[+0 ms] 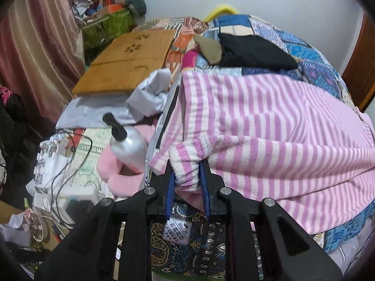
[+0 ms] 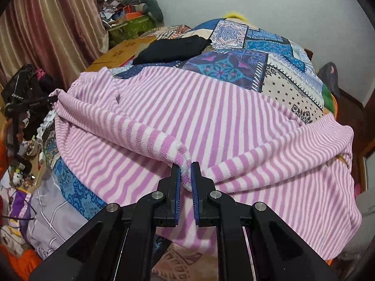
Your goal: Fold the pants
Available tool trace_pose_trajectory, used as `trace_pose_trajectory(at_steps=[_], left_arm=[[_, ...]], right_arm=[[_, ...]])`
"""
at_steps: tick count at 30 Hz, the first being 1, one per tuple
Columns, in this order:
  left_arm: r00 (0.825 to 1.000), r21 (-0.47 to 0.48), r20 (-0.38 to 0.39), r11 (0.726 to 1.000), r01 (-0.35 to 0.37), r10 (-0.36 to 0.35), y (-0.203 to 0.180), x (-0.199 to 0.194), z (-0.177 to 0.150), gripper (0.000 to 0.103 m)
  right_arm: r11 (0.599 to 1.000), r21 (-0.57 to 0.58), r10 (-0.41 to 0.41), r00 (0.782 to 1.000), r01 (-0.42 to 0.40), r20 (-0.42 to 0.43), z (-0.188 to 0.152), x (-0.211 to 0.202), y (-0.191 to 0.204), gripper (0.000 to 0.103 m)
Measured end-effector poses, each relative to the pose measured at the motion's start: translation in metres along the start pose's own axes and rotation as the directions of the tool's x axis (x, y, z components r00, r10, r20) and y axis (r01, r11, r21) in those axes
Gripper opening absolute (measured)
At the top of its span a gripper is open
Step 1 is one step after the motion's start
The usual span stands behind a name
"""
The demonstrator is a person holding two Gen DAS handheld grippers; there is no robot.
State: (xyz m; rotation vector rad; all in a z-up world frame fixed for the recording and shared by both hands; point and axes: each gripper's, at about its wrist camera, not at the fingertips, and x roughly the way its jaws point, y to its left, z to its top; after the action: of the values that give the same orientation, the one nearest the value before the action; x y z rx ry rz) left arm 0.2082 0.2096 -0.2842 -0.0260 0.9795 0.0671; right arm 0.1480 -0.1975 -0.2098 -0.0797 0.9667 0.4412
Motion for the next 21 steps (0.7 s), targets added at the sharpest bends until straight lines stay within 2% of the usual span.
trace_pose_trajectory(at_steps=[7,11,15,18,21], left_arm=[[0.999,-0.01,-0.035,1.0,-0.009,0.008,0.008,-0.005,-0.012,0.029],[0.999,-0.028,-0.033,1.0,-0.009,0.008,0.013,-0.023,-0.011,0.03],[0.998,-0.009,0.015,0.999,-0.053,0.053,0.007,-0.048,0.001,0.031],[0.997,-0.026,0.051,0.998,-0.054,0.055,-0.001,-0.061,0.015,0.038],[0.997,-0.024,0.071,0.999,-0.032,0.034,-0.018,-0.063,0.03,0.041]], right_arm=[[1.0,-0.015,-0.01,0.999,0.01,-0.035,-0.007,-0.004,0.005,0.017],[1.0,-0.018,-0.025,0.999,0.024,-0.024,-0.008,-0.02,0.001,0.03],[0.999,-0.015,-0.047,0.999,0.047,0.014,-0.003,-0.04,-0.009,0.033],[0.998,-0.005,-0.062,0.997,0.062,0.047,0.006,-0.049,-0.018,0.037],[0.997,0.014,-0.083,0.994,0.082,0.072,0.017,-0.045,-0.03,0.039]])
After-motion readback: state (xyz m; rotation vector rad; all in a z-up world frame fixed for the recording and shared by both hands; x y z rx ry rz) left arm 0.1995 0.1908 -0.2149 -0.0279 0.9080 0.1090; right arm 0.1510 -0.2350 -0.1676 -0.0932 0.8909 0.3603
